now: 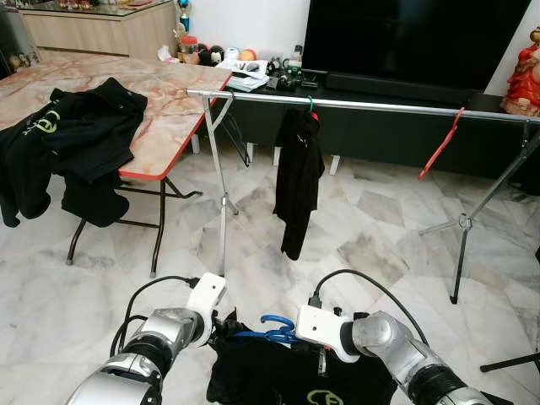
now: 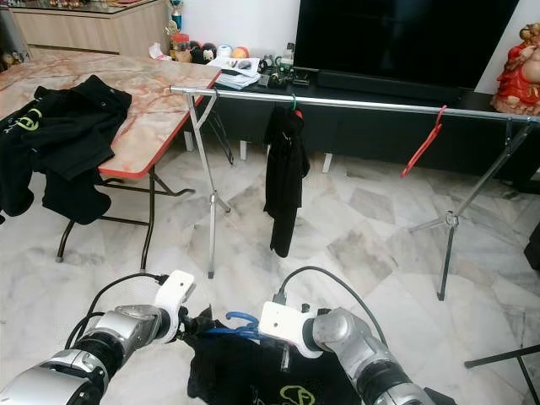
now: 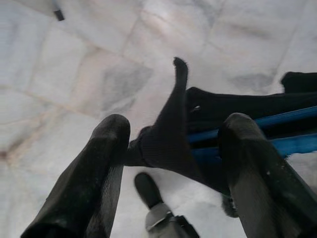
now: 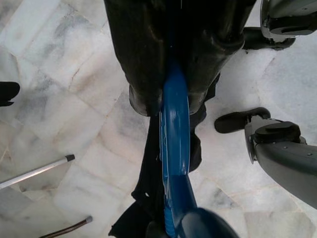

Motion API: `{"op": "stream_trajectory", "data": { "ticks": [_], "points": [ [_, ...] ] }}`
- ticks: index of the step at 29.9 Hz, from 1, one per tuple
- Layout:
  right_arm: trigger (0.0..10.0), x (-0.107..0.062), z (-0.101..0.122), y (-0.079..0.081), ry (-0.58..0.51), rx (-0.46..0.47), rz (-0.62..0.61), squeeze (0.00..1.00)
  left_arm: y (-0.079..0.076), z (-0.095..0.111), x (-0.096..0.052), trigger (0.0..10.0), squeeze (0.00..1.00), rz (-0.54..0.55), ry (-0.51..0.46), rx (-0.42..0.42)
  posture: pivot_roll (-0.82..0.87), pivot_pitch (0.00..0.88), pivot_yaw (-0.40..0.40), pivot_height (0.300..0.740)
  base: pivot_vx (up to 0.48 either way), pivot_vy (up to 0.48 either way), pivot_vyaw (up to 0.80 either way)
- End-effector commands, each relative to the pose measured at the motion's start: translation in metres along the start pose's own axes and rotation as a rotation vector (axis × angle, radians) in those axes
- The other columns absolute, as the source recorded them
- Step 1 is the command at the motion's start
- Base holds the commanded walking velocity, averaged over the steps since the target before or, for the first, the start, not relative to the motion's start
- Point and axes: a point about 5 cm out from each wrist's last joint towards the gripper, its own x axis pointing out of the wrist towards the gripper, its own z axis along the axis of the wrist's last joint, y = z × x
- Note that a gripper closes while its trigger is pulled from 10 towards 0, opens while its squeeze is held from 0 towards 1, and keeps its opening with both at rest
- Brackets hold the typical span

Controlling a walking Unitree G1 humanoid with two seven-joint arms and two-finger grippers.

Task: Hang hanger

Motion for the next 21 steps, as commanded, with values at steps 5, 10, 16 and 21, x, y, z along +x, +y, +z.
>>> {"op": "stream_trajectory", "data": {
  "ticks": [5,10,16,21],
  "points": [
    [10.0,-0.005,0.007,-0.008,-0.04,-0.012,-0.027,0.0,0.003,-0.003,0.0,10.0,0.0,0.068,0.03,0.027,0.08,0.02,-0.048,0.74,0.0,0.0,0.0],
    [10.0,-0.004,0.007,-0.008,-0.041,-0.011,-0.03,0.0,0.004,-0.005,0.0,10.0,0.0,0.084,0.041,0.029,0.08,0.019,-0.047,0.74,0.0,0.0,0.0],
    [10.0,-0.005,0.007,-0.01,-0.037,-0.012,-0.037,0.0,0.001,-0.013,0.002,10.0,0.0,0.076,0.075,0.05,0.08,0.017,-0.048,0.74,0.0,0.0,0.0],
    [10.0,-0.005,0.007,-0.01,-0.037,-0.013,-0.033,0.0,0.0,-0.016,0.003,10.0,0.0,0.101,0.084,0.035,0.08,0.018,-0.048,0.74,0.0,0.0,0.0]
  ]
}}
